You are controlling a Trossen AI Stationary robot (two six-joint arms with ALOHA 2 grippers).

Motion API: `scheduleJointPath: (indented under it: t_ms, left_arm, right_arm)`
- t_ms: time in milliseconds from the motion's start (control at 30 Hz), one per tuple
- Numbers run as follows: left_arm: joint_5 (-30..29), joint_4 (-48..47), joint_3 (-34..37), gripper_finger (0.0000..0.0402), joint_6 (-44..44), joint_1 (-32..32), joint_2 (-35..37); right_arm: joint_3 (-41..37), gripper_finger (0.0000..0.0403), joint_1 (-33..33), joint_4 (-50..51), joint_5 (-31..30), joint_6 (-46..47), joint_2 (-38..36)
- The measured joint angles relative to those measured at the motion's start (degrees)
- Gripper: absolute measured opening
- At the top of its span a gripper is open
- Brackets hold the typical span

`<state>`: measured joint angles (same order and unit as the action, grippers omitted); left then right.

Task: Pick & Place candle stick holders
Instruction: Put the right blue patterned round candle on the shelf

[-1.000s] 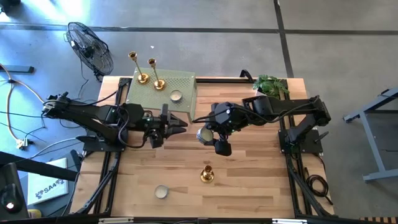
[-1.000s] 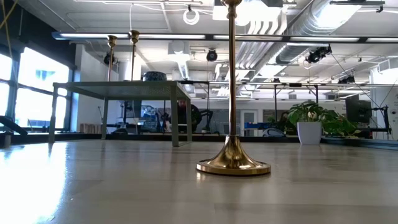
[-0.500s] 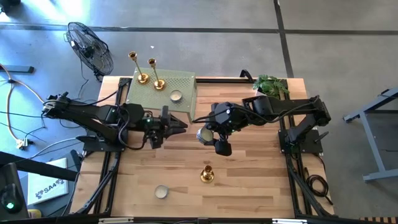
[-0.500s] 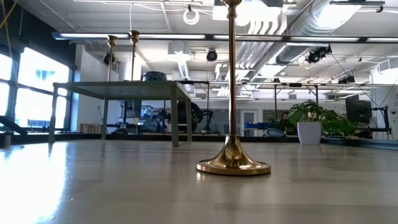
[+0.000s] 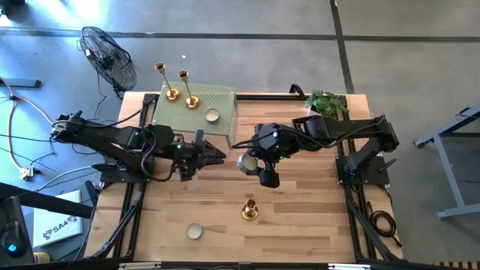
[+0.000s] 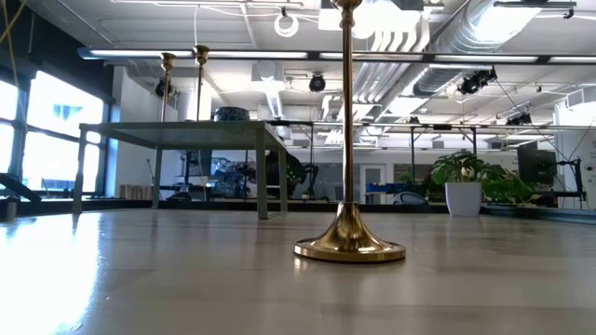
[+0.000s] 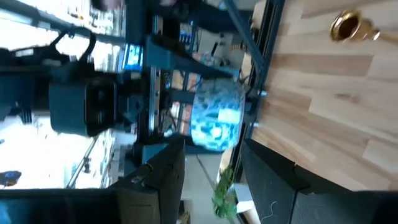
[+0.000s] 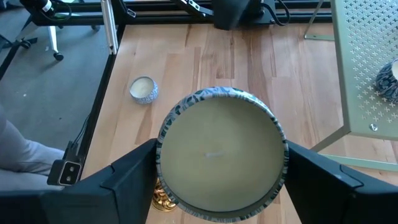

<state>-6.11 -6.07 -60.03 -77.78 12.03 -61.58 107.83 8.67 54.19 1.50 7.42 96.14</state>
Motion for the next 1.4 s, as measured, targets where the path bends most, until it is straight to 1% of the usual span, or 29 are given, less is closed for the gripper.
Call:
scheduleJointPath:
  t_ms: [100, 267, 433, 500, 733, 967, 1067, 1200, 1400]
  left_arm:
    - [2.89, 0.05, 0.00, 0.0154, 0.00, 0.01, 0.00]
    - [5.03, -0.15, 0.00, 0.0154, 0.08, 0.01, 0.46]
    - [11.53, -0.26, 0.04, 0.0162, 0.20, -0.01, 2.23]
    - [12.82, -0.79, 0.04, 0.0172, 0.11, 0.01, 3.51]
    - [11.33, -3.13, 0.02, 0.0231, -0.63, -0.02, 6.39]
    - [11.11, -3.55, 0.02, 0.0312, -0.49, -0.02, 6.28]
    - [9.58, -3.58, 0.02, 0.0336, -1.31, -0.02, 5.94]
    - [5.59, -3.51, 0.02, 0.0350, -1.26, -0.02, 6.01]
    - [4.00, -3.54, 0.02, 0.0351, -1.22, -0.02, 5.99]
  right_arm:
    - [0.00, 0.0291, 0.00, 0.00, 0.00, 0.02, 0.00]
    - [0.00, 0.0291, -0.02, 0.02, 0.00, 0.02, 0.00]
    - [0.00, 0.0291, -0.01, -0.02, 0.00, 0.01, 0.00]
    - [0.00, 0.0291, -0.02, -0.01, 0.00, 0.02, 0.00]
    - [0.00, 0.0291, -0.02, -0.07, -0.02, 0.02, 0.00]
    - [0.00, 0.0291, -0.01, -0.07, -0.03, 0.02, 0.00]
    - [0.00, 0.0291, 0.00, -0.07, -0.03, 0.02, 0.00]
    - [0.00, 0.0291, -0.01, -0.09, -0.03, 0.02, 0.00]
    - [0.00, 0.0291, 0.00, -0.09, -0.03, 0.02, 0.00]
